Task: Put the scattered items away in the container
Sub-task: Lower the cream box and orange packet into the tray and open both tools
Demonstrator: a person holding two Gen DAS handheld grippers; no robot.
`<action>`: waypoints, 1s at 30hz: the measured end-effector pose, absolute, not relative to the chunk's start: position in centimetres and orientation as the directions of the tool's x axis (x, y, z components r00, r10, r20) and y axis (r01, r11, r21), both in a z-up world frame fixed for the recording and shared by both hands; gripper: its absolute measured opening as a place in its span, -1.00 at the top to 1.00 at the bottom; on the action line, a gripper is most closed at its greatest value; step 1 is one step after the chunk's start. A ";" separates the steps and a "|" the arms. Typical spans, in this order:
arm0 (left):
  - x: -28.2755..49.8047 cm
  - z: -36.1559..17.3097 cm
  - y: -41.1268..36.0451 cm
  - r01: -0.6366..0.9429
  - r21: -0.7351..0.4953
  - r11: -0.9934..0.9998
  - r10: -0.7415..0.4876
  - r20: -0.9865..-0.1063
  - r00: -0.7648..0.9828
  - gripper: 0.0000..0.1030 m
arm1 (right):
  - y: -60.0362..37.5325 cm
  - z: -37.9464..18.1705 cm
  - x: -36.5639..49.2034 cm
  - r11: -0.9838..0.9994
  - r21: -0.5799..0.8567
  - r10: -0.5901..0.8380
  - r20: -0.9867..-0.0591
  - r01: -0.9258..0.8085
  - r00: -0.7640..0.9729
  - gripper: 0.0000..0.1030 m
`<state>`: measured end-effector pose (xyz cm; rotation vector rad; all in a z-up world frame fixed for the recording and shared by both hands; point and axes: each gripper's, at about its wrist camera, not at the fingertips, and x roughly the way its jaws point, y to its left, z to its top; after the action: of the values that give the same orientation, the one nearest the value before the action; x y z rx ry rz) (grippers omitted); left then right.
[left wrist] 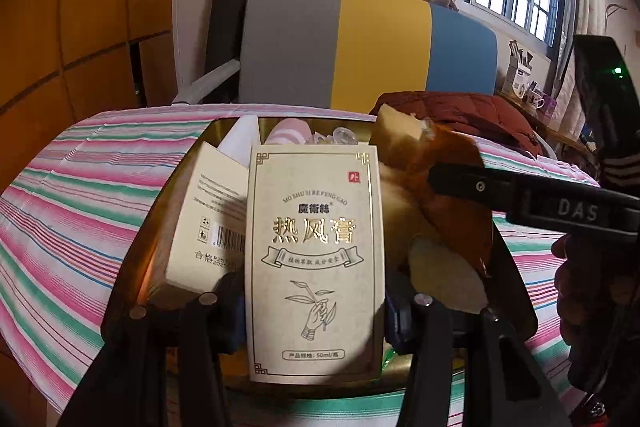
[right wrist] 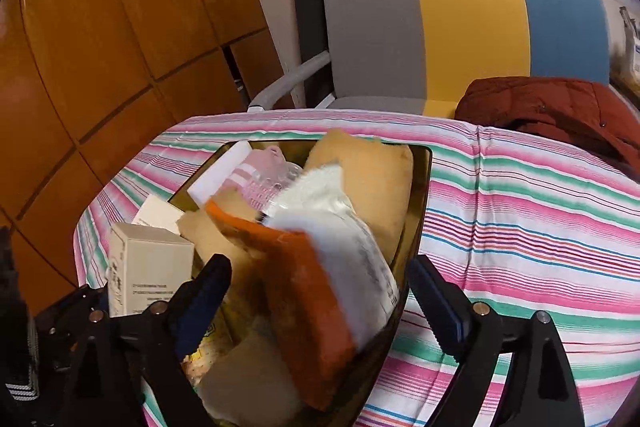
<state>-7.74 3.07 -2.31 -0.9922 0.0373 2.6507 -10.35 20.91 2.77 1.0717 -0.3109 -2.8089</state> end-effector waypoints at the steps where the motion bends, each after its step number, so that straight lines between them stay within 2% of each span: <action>1: -7.7 -2.4 3.2 -0.293 -0.079 -0.953 0.273 -0.647 -0.712 0.00 | 20.8 2.8 -10.2 -0.972 0.231 -0.183 -0.643 0.039 -0.744 -0.77; 10: -7.4 -2.2 3.5 -0.265 -0.059 -0.962 0.238 -0.654 -0.718 0.00 | 20.5 2.7 -9.7 -0.975 0.218 -0.171 -0.646 0.034 -0.744 -0.77; 30: -6.5 -1.2 2.6 -0.221 -0.032 -0.975 0.195 -0.610 -0.768 -0.09 | 19.5 2.1 -8.2 -0.988 0.151 -0.120 -0.636 0.030 -0.762 -0.77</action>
<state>-6.55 2.60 -1.23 -0.9456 0.0611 2.7618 -8.24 19.45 2.12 1.0495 -0.2022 -2.8687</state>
